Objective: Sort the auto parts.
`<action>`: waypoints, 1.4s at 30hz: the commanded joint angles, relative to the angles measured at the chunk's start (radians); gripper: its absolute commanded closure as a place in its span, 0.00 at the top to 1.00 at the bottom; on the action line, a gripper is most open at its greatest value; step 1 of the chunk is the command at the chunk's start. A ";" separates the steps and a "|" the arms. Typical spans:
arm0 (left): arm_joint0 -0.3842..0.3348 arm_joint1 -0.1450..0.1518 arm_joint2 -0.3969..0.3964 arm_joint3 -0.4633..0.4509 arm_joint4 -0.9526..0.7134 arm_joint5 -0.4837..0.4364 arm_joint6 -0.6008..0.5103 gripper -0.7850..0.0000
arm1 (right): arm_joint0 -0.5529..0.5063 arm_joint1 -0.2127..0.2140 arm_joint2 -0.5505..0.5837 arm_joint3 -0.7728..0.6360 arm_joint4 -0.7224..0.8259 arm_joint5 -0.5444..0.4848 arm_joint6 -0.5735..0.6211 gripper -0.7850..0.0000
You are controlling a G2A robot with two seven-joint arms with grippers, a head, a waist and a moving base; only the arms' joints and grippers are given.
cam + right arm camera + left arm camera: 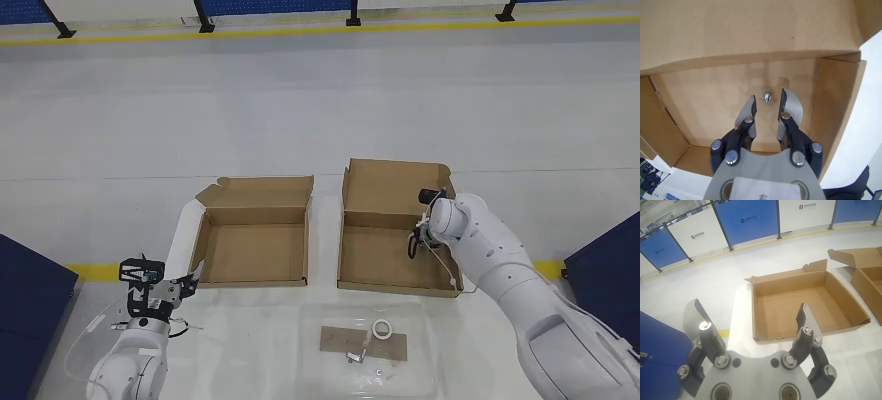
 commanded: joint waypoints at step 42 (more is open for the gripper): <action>0.000 0.000 0.000 0.000 0.000 0.000 0.000 1.00 | -0.635 0.239 0.587 -1.193 0.006 -0.279 0.471 1.00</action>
